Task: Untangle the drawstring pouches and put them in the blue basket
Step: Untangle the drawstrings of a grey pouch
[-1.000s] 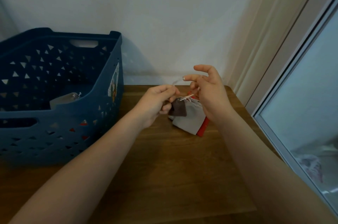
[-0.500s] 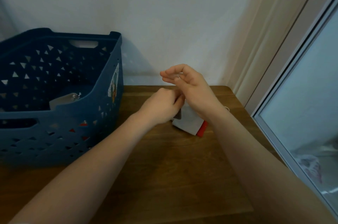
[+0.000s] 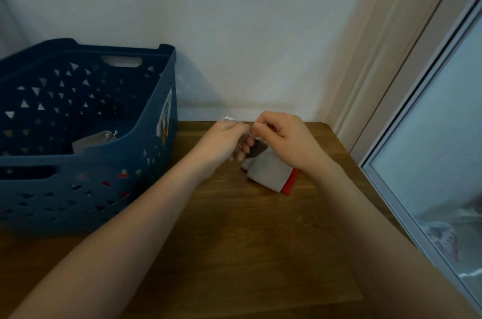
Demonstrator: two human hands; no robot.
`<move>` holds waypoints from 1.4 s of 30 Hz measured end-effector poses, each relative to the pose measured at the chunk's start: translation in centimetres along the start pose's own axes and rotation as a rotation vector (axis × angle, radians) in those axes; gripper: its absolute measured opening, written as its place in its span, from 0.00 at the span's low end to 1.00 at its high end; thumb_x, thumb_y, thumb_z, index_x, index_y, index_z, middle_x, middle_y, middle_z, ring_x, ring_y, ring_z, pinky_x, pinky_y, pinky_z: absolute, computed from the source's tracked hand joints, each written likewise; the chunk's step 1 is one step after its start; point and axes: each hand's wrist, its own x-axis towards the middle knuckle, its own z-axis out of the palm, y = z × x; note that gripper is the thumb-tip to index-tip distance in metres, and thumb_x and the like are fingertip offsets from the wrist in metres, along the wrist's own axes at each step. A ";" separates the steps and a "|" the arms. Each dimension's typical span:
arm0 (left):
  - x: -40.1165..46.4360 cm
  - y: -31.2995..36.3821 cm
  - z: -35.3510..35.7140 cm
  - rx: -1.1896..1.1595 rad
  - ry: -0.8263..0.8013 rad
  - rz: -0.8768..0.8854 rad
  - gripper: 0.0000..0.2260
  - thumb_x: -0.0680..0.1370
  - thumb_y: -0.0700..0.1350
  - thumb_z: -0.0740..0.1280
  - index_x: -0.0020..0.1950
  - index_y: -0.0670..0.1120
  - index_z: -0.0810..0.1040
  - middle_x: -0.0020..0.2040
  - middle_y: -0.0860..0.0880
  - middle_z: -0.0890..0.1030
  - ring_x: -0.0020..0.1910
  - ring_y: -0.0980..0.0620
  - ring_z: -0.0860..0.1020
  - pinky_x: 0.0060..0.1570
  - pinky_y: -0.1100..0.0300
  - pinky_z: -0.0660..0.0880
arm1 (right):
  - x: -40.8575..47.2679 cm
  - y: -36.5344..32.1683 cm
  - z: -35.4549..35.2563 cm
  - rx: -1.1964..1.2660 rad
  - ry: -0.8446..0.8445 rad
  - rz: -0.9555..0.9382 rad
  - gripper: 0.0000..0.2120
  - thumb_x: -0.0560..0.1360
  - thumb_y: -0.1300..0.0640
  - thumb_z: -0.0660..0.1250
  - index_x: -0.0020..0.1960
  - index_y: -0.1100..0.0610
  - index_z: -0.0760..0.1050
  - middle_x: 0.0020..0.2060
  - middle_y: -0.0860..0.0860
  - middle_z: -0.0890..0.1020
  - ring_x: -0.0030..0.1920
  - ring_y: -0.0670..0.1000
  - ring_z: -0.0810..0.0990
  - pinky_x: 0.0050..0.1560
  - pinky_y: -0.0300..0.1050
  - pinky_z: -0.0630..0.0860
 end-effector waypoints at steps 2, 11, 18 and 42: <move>-0.1 0.1 -0.2 -0.071 -0.019 -0.022 0.13 0.80 0.45 0.58 0.41 0.42 0.77 0.31 0.49 0.77 0.28 0.54 0.73 0.28 0.63 0.67 | -0.2 0.0 0.1 0.037 -0.035 -0.095 0.09 0.76 0.56 0.63 0.40 0.55 0.79 0.36 0.50 0.79 0.38 0.46 0.77 0.41 0.40 0.72; -0.4 -0.7 -1.3 -0.136 -0.072 0.019 0.11 0.79 0.47 0.62 0.40 0.49 0.80 0.36 0.53 0.80 0.41 0.54 0.77 0.49 0.51 0.71 | -0.9 0.4 0.0 0.214 -0.105 -0.048 0.21 0.69 0.65 0.61 0.62 0.55 0.70 0.57 0.49 0.74 0.58 0.48 0.74 0.51 0.40 0.75; -0.4 -0.6 -1.1 -0.138 -0.055 0.001 0.08 0.78 0.44 0.64 0.43 0.47 0.83 0.43 0.49 0.83 0.47 0.50 0.78 0.44 0.58 0.74 | -0.8 0.3 1.5 0.173 -0.016 0.115 0.07 0.76 0.62 0.65 0.53 0.55 0.77 0.45 0.48 0.82 0.45 0.46 0.81 0.49 0.44 0.80; -0.7 -1.5 -0.4 0.573 0.523 0.644 0.04 0.73 0.40 0.70 0.46 0.42 0.82 0.40 0.48 0.83 0.39 0.51 0.80 0.38 0.61 0.74 | -0.7 -1.4 2.0 0.994 0.008 0.587 0.06 0.78 0.61 0.63 0.51 0.60 0.77 0.44 0.55 0.80 0.44 0.50 0.80 0.37 0.37 0.78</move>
